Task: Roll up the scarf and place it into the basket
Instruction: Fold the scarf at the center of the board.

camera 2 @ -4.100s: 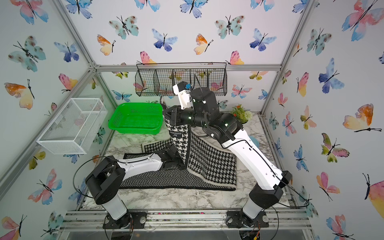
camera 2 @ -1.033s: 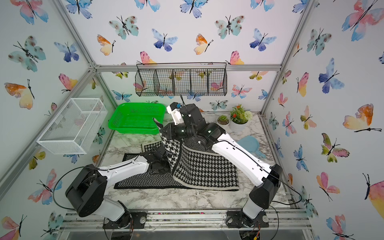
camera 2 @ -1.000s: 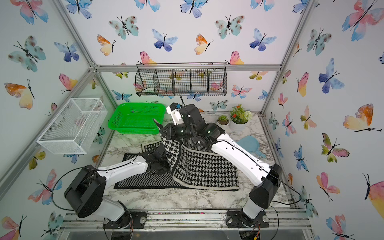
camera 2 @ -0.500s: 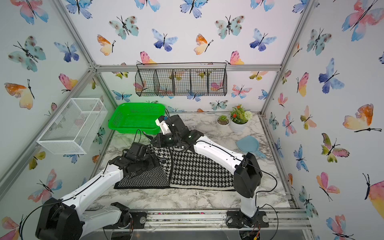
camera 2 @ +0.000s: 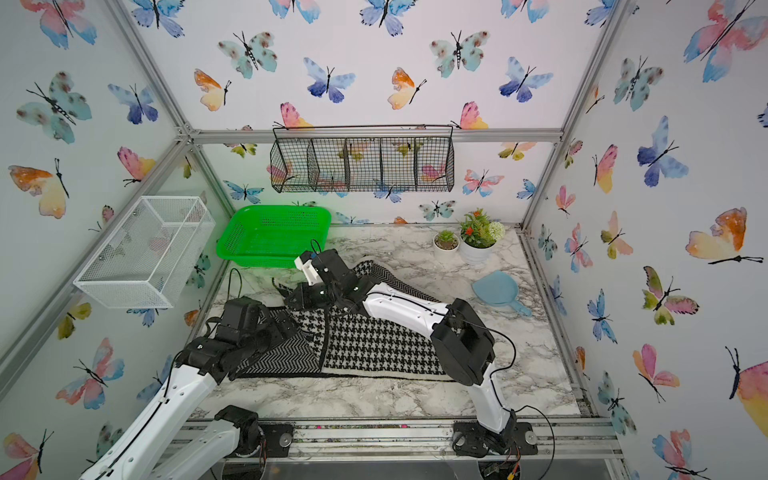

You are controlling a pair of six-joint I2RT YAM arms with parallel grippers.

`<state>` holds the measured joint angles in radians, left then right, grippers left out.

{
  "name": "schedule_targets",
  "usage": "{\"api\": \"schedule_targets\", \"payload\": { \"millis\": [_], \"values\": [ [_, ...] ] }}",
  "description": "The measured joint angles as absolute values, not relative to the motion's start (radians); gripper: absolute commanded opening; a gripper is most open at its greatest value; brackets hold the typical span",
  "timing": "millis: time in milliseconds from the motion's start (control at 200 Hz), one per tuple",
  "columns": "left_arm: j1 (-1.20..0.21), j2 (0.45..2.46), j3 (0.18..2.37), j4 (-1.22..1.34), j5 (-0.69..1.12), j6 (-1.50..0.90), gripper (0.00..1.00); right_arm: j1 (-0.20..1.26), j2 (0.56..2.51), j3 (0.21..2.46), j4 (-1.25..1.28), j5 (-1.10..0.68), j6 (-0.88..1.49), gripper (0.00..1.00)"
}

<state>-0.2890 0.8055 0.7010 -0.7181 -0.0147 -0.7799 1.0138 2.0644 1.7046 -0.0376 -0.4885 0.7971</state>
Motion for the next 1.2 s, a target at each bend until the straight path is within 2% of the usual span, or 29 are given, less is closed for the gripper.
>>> {"api": "schedule_targets", "payload": {
  "millis": [255, 571, 851, 1201],
  "values": [
    [-0.281, 0.779, 0.77, -0.769, -0.057, -0.805, 0.98, 1.041, 2.12, 1.8, -0.022, -0.492, 0.831, 0.01],
    [-0.275, 0.772, 0.772, -0.771, -0.063, -0.812, 0.98, 1.049, 2.131, 1.843, -0.002, -0.497, 0.853, 0.01],
    [-0.267, 0.762, 0.773, -0.785, -0.066, -0.812, 0.98, 1.067, 2.215, 1.949, -0.016, -0.498, 0.868, 0.01],
    [-0.263, 0.743, 0.788, -0.808, -0.064, -0.812, 0.98, 1.073, 2.223, 1.959, -0.004, -0.498, 0.883, 0.01]
  ]
}}
